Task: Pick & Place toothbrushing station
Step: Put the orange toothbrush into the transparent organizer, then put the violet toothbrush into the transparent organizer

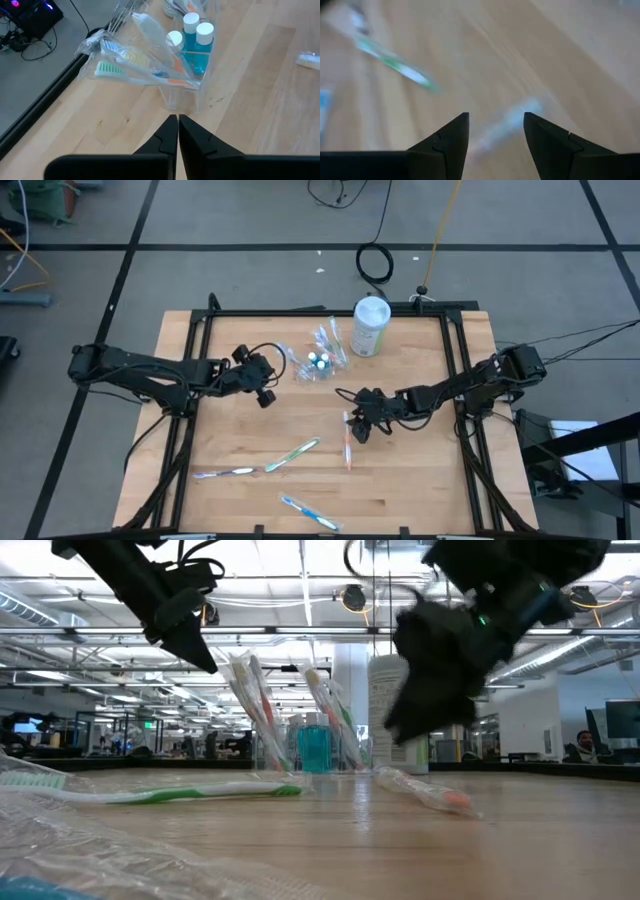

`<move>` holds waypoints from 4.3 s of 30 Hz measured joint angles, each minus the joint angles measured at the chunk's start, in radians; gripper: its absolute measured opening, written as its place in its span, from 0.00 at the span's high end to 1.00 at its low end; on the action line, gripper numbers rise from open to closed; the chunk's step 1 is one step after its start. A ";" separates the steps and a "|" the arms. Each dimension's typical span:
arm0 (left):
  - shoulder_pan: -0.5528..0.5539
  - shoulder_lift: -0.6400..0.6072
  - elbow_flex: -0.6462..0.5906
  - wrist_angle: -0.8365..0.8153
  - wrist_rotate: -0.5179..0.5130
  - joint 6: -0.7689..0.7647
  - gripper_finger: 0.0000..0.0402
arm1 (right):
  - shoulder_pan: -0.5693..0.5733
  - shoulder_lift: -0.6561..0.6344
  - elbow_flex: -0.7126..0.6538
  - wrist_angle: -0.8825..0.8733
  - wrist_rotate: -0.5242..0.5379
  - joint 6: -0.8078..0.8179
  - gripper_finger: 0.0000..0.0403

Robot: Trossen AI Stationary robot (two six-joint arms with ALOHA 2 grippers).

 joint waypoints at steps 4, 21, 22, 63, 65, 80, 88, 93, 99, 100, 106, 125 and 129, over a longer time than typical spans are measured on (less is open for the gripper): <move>0.000 0.000 0.000 0.008 0.000 0.000 0.96 | 0.048 -0.002 0.105 0.020 0.080 -0.165 0.55; 0.001 0.000 -0.001 0.005 -0.001 -0.006 0.94 | 0.086 0.293 0.576 -0.618 0.163 -0.072 0.55; 0.001 0.000 -0.001 0.005 -0.001 -0.006 0.94 | 0.077 0.293 0.576 -0.660 0.156 -0.023 0.55; 0.001 0.000 -0.001 0.009 -0.001 0.000 0.94 | -0.069 0.106 0.334 -0.031 0.125 -0.448 0.92; 0.001 0.000 -0.001 0.008 -0.001 0.000 0.94 | -0.084 0.089 0.333 0.057 0.220 -0.584 0.92; 0.001 0.000 -0.001 0.008 -0.001 -0.001 0.94 | -0.287 0.073 0.334 0.440 0.428 -0.928 0.92; 0.001 0.000 -0.001 0.008 -0.001 -0.001 0.94 | -0.350 0.107 0.326 0.426 0.452 -0.897 0.93; 0.001 0.000 -0.001 0.008 -0.001 -0.001 0.94 | -0.363 0.113 0.242 0.441 0.479 -0.835 0.93; 0.001 0.000 -0.001 0.013 -0.001 -0.001 0.94 | -0.363 0.114 0.072 0.644 0.556 -0.809 0.94; 0.001 0.000 -0.001 0.016 -0.002 0.000 0.94 | -0.363 0.113 0.046 0.693 0.553 -0.809 0.94; 0.001 0.000 -0.001 0.036 -0.002 0.000 0.94 | -0.358 0.111 -0.042 0.800 0.549 -0.817 0.93; 0.001 0.000 -0.001 0.058 0.016 0.000 0.94 | -0.280 0.071 -0.046 0.793 0.536 -0.953 0.64; 0.001 0.000 -0.001 0.058 0.044 -0.001 0.94 | -0.241 0.014 -0.047 0.775 0.557 -0.954 0.61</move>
